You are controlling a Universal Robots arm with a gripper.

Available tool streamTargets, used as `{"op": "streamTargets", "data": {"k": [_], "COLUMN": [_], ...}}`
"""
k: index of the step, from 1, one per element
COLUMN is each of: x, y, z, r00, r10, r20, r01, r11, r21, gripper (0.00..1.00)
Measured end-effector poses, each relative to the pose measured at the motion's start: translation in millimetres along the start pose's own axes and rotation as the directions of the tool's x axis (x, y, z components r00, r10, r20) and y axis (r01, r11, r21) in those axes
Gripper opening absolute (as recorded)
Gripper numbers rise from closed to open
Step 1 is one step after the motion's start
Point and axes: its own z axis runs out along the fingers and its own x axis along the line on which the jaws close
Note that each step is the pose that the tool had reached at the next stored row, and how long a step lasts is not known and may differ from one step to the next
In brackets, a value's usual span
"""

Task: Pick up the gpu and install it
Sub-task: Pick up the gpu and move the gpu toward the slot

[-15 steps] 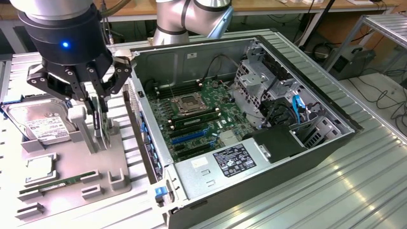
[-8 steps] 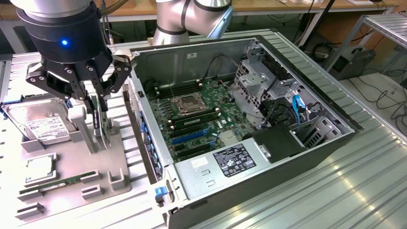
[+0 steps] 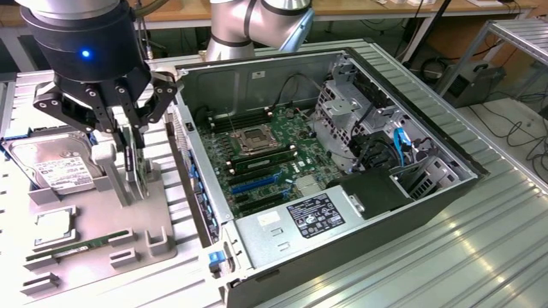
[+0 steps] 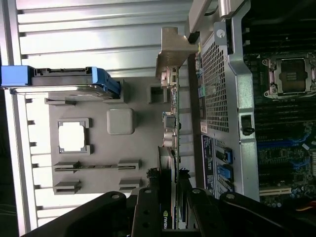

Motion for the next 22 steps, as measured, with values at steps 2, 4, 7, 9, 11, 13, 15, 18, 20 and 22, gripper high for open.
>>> {"op": "streamTargets", "data": {"k": [2, 4, 7, 9, 11, 13, 15, 18, 20, 22], "x": [0.0, -0.1, -0.1, -0.1, -0.1, -0.1, -0.1, -0.2, -0.2, -0.2], "y": [0.0, 0.1, 0.1, 0.2, 0.2, 0.2, 0.2, 0.3, 0.3, 0.3], "z": [-0.7, -2.1, -3.2, -3.8, -4.2, -4.7, -5.2, -6.1, -6.7, -7.5], "r00": [1.0, 1.0, 1.0, 1.0, 1.0, 1.0, 1.0, 1.0, 1.0, 1.0], "r10": [0.0, 0.0, 0.0, 0.0, 0.0, 0.0, 0.0, 0.0, 0.0, 0.0], "r20": [0.0, 0.0, 0.0001, 0.0001, 0.0001, 0.0, 0.0001, 0.0, 0.0, 0.0], "r01": [0.0, 0.0, 0.0, 0.0, 0.0, 0.0, 0.0, 0.0, 0.0, 0.0], "r11": [1.0, 1.0, 1.0, 1.0, 1.0, 1.0, 1.0, 1.0, 1.0, 1.0], "r21": [0.0, 0.0001, 0.0, 0.0, 0.0, 0.0, 0.0, 0.0001, 0.0001, 0.0], "gripper": [0.26, 0.26, 0.26, 0.26, 0.26, 0.26, 0.26, 0.26, 0.26, 0.26]}}
